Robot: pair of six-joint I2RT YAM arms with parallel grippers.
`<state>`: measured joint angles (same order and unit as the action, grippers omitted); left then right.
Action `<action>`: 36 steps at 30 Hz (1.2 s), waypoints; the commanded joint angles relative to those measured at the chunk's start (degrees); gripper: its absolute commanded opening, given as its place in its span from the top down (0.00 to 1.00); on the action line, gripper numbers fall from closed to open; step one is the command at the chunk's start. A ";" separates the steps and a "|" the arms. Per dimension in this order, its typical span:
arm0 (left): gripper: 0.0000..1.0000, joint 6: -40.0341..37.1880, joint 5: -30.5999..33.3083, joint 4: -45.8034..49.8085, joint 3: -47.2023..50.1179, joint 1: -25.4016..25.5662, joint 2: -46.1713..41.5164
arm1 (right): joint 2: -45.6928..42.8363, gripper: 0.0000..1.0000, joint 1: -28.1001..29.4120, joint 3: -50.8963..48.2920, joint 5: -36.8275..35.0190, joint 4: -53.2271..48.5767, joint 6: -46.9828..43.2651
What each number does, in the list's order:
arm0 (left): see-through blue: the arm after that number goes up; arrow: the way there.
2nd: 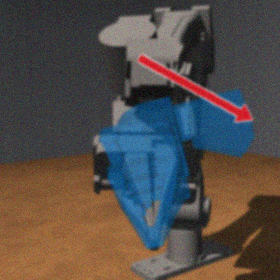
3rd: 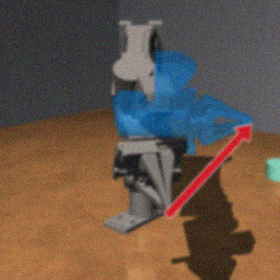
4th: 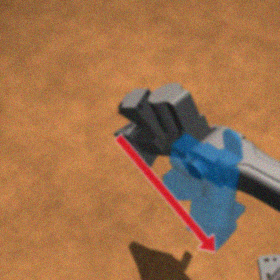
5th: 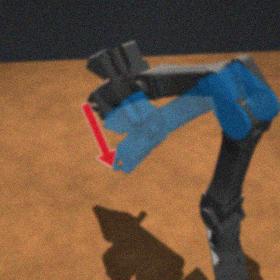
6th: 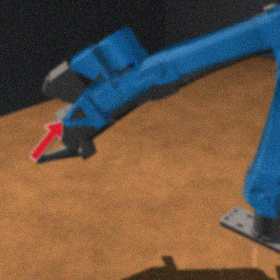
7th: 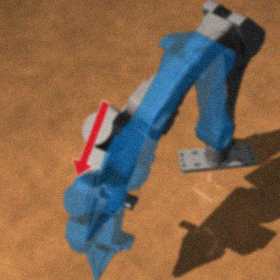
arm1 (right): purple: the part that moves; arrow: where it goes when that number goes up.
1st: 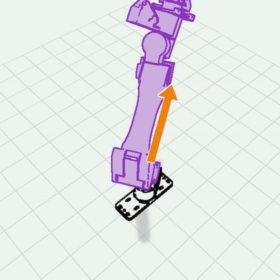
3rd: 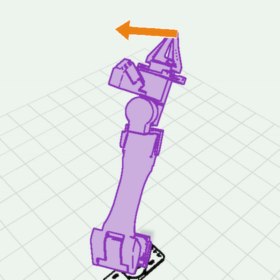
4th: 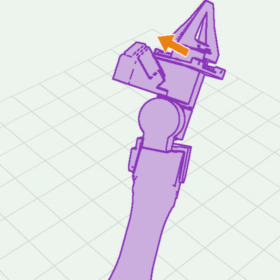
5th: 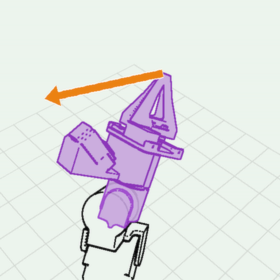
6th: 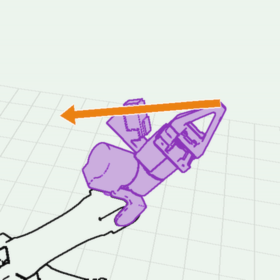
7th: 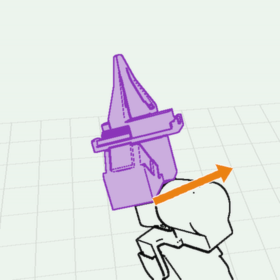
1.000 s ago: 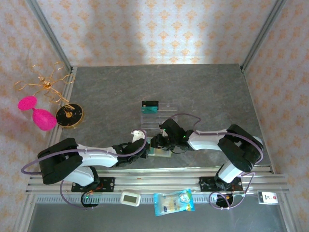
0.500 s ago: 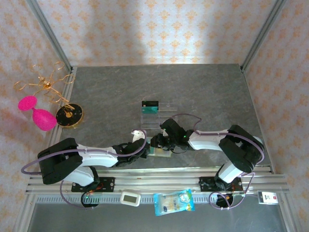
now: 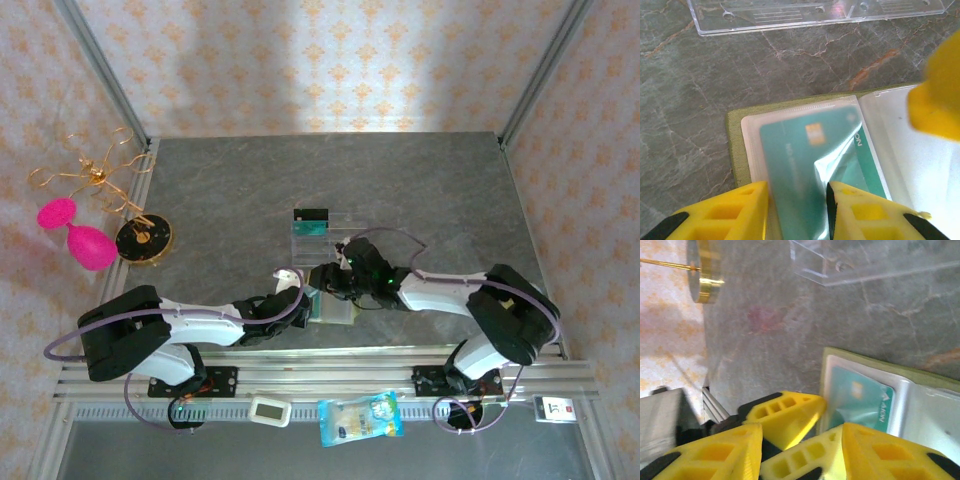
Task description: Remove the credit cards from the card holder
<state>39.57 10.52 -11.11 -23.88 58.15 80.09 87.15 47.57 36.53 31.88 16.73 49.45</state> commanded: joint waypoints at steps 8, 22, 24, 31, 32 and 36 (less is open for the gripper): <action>0.66 0.17 -2.32 0.30 0.57 0.77 -0.11 | 2.93 0.54 0.57 0.23 3.07 0.68 1.92; 0.64 -0.02 -2.55 0.38 0.59 0.78 -0.68 | 5.96 0.54 2.21 1.95 1.54 -4.22 1.70; 0.58 -0.02 -2.78 0.97 0.50 0.77 -1.43 | 6.38 0.54 2.35 2.54 0.72 -5.66 1.45; 0.43 1.79 -2.35 5.38 2.26 0.82 -10.20 | 7.06 0.54 3.61 6.16 -5.10 -14.33 -0.29; 0.42 2.18 -2.42 6.15 2.65 0.84 -11.75 | 7.18 0.54 3.92 6.88 -6.50 -16.12 -0.78; 0.41 3.72 -2.34 8.32 4.58 0.83 -16.77 | 6.26 0.55 4.87 7.94 -12.34 -21.69 -1.54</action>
<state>41.15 7.88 -5.65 -20.58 58.59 66.08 93.38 51.79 43.75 26.44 3.20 49.47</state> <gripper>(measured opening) 0.590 0.453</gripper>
